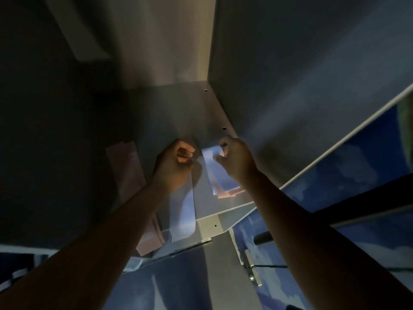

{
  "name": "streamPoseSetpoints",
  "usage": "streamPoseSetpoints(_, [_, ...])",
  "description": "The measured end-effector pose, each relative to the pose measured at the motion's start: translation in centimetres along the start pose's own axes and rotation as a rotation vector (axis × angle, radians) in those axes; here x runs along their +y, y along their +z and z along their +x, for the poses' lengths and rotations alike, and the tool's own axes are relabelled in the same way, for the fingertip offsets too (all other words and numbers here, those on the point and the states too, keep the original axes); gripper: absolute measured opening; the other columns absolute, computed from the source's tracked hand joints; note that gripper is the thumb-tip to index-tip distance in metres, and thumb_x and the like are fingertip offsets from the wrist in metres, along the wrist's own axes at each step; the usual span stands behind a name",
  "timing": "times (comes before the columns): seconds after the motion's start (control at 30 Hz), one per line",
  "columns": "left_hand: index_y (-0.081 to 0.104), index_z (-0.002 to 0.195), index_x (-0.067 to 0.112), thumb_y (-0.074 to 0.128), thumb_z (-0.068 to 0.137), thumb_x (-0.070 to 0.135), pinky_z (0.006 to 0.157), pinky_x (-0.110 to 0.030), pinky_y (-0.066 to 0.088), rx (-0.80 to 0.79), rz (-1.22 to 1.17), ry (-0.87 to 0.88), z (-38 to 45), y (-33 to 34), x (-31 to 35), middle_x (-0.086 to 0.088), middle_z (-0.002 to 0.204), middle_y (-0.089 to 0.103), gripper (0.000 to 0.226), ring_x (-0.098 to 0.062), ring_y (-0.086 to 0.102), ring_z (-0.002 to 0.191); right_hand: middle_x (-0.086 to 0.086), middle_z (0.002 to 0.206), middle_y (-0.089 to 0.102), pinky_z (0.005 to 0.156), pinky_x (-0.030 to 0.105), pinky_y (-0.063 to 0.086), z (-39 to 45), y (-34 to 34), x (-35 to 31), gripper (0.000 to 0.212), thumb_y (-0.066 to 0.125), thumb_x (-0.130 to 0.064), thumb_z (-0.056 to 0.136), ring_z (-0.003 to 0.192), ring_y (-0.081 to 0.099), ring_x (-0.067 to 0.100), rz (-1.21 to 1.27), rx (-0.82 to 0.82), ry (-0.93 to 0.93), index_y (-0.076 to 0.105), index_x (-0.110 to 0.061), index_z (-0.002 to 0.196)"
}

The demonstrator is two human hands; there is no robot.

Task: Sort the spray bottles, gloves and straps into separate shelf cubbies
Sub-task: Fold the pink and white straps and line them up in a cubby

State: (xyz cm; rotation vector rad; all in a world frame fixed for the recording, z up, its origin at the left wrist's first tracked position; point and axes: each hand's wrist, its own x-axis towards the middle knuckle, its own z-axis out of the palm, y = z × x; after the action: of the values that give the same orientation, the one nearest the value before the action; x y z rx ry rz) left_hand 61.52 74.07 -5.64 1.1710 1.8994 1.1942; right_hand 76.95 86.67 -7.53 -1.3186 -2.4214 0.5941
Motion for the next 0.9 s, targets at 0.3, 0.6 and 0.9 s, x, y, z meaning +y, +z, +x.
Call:
streamPoseSetpoints(0.3, [0.067, 0.105, 0.007, 0.067, 0.082, -0.007, 0.069, -0.020, 0.049, 0.197, 0.114, -0.073, -3.0, -3.7, 1.5, -0.001, 0.092, 0.065, 0.027, -0.017, 0.061, 0.082, 0.003, 0.119, 0.062, 0.086, 0.028, 0.037, -3.5, 1.1, -6.4, 0.033, 0.069, -0.037, 0.088, 0.111, 0.050, 0.023, 0.077, 0.068, -0.129, 0.063, -0.019, 0.115])
streamPoseSetpoints(0.6, [0.061, 0.114, 0.003, 0.060, 0.092, 0.000, 0.083, -0.020, 0.035, 0.234, 0.214, -0.211, -2.8, -4.9, 0.3, -0.009, 0.112, 0.059, 0.022, -0.023, 0.057, 0.110, 0.007, 0.129, 0.053, 0.098, 0.049, 0.039, 1.2, 2.3, -8.6, 0.033, 0.053, -0.046, 0.096, 0.123, 0.043, 0.037, -0.420, -0.112, -0.159, 0.062, -0.030, 0.124])
streamPoseSetpoints(0.9, [0.064, 0.117, 0.011, 0.071, 0.081, -0.004, 0.087, -0.038, 0.055, 0.211, 0.055, -0.107, -5.1, -6.6, 1.3, -0.001, 0.109, 0.062, 0.040, -0.026, 0.064, 0.103, -0.002, 0.110, 0.063, 0.084, 0.033, 0.030, -0.7, -0.9, -10.3, 0.009, 0.068, -0.033, 0.090, 0.115, 0.046, 0.026, -0.092, -0.075, -0.285, 0.070, -0.025, 0.094])
